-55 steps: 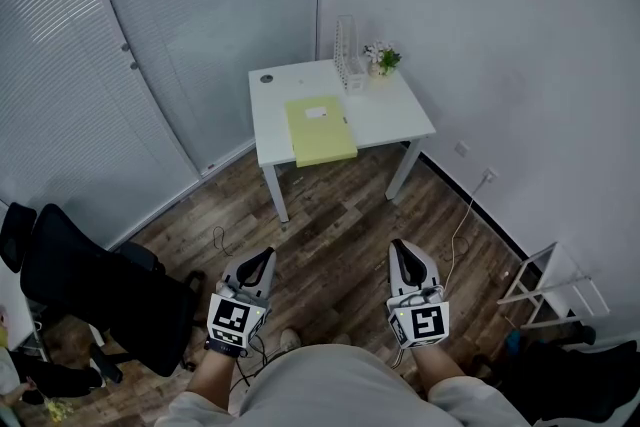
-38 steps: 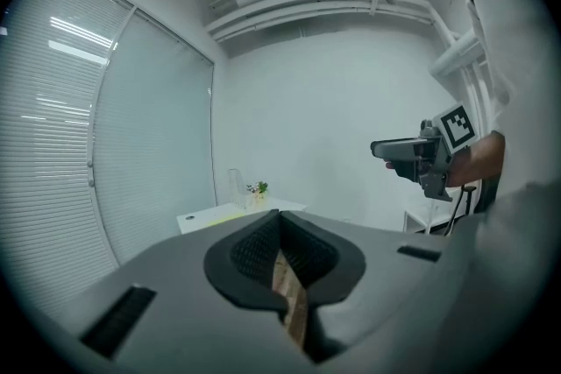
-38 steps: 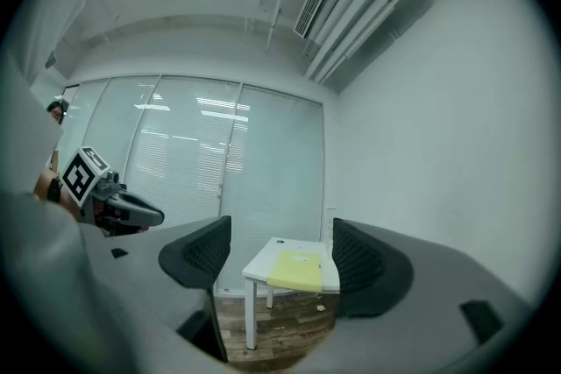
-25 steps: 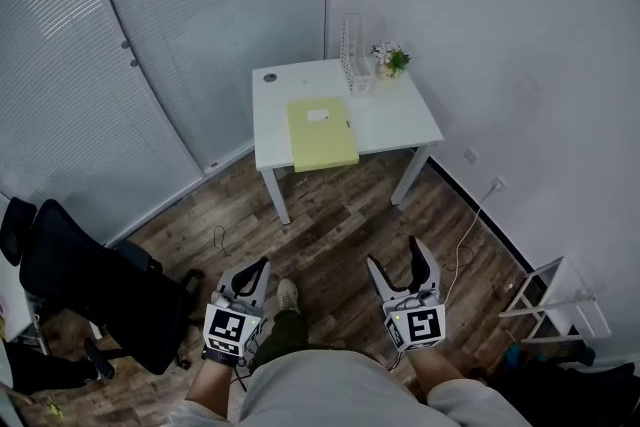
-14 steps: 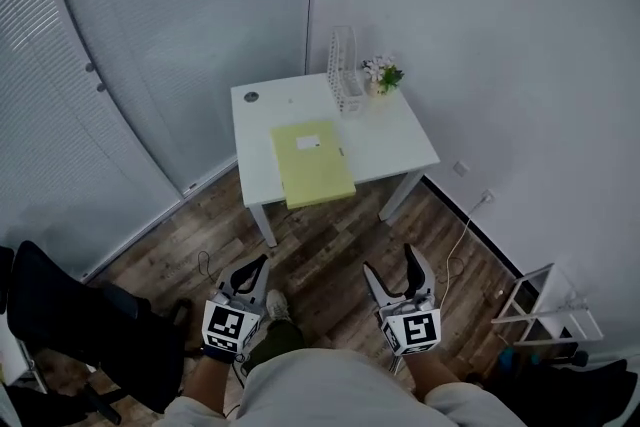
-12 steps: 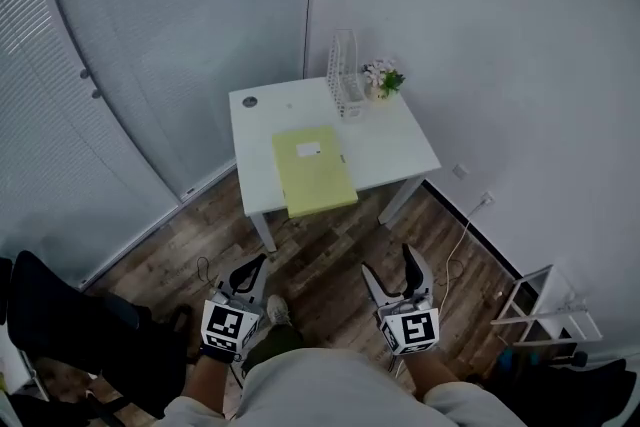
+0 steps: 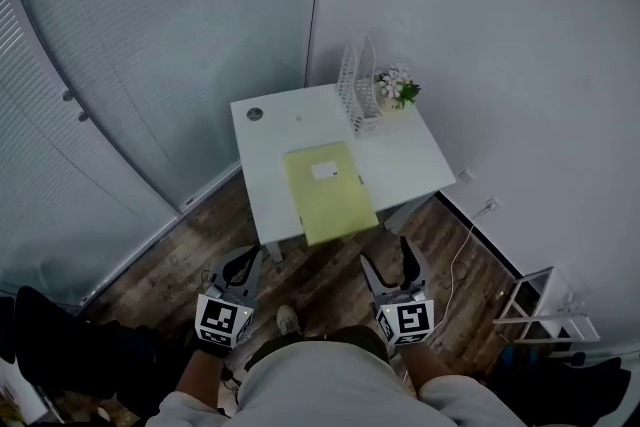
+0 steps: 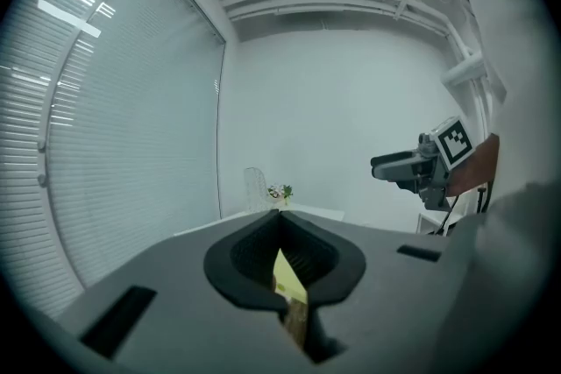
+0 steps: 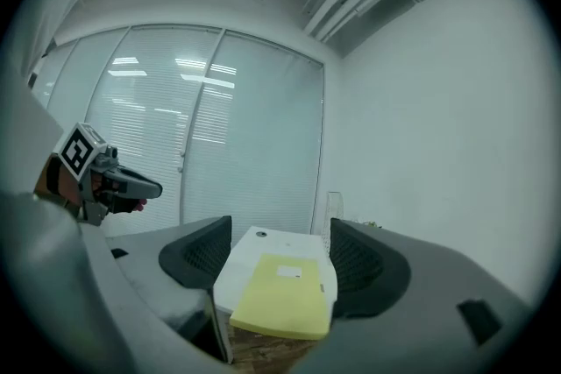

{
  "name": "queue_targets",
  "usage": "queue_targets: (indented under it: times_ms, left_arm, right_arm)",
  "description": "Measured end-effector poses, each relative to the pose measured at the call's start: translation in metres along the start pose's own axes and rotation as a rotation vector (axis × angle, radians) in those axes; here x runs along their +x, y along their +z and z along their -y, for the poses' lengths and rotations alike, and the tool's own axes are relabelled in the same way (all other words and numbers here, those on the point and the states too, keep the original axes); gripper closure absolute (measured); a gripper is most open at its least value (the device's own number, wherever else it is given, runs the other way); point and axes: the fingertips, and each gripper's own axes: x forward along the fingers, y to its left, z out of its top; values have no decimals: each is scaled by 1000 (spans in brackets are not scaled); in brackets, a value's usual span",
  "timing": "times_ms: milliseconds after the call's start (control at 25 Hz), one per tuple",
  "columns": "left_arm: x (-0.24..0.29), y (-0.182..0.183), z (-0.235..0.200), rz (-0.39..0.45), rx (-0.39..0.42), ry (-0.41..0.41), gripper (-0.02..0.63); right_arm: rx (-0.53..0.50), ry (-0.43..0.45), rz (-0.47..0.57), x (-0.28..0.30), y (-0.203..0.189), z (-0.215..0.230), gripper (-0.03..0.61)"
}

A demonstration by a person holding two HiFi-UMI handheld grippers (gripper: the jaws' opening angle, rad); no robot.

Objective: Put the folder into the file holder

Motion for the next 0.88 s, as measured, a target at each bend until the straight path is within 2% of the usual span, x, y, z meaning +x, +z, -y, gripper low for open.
queue_targets:
  times_ms: [280,440,600,880]
  left_arm:
    - [15,2,-31,2,-20,32,604]
    - [25,7,-38,-10,-9,60,604]
    - [34,10,-44,-25,-18,96,604]
    - [51,16,-45,-66,-3,129,604]
  right_arm:
    - [2,1,-74,49,-30,1,218]
    - [84,-13,-160,76,-74,15,218]
    - [239,-59,-276,98,-128,34,218]
    - [604,-139,-484,117,-222,56,216]
